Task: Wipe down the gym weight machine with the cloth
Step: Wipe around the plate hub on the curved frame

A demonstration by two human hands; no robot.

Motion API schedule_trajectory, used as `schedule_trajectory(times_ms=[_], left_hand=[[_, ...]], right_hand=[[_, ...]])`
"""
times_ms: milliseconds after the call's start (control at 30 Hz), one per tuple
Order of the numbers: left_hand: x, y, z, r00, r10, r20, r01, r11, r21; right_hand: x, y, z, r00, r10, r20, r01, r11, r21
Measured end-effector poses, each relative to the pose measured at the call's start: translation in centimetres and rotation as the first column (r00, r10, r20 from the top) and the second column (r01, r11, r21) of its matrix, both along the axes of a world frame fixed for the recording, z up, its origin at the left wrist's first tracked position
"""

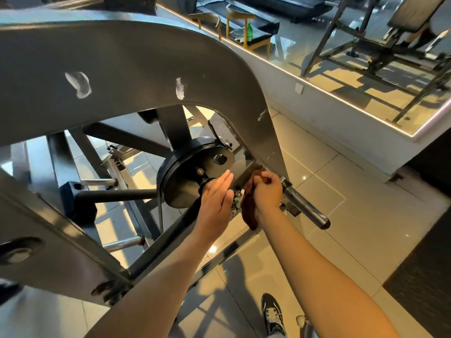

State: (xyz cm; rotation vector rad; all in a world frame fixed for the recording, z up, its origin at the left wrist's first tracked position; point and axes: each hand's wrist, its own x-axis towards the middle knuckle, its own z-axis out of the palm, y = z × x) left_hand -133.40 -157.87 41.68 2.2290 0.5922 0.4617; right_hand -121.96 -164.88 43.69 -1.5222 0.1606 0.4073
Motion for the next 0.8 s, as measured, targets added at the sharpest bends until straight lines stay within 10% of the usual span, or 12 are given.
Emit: schedule_trajectory(times_ms=[300,467,633,800], left_hand=[[-0.3,1.1,-1.1,0.979,0.005,0.203,-0.029,0.993,0.119],[-2.0,1.0,1.6,0.988,0.096,0.119,-0.063,0.965,-0.253],[-5.2,0.3,3.1,0.995,0.075,0.070,-0.040,0.912,-0.409],[-8.7,-1.1,4.6,0.990,0.113,0.081,-0.047,0.818,-0.573]], right_hand=[[-2.5,-0.9,2.4,0.714,0.341,0.612,-0.092,0.912,-0.400],[-2.2,1.4,2.7,0.498,0.687,0.529,-0.049,0.631,-0.774],[-5.6,0.6,2.4,0.438,0.729,0.526,-0.169,0.641,-0.748],[-8.6,-1.8,3.9,0.826,0.470,0.313,-0.412,0.880,-0.234]])
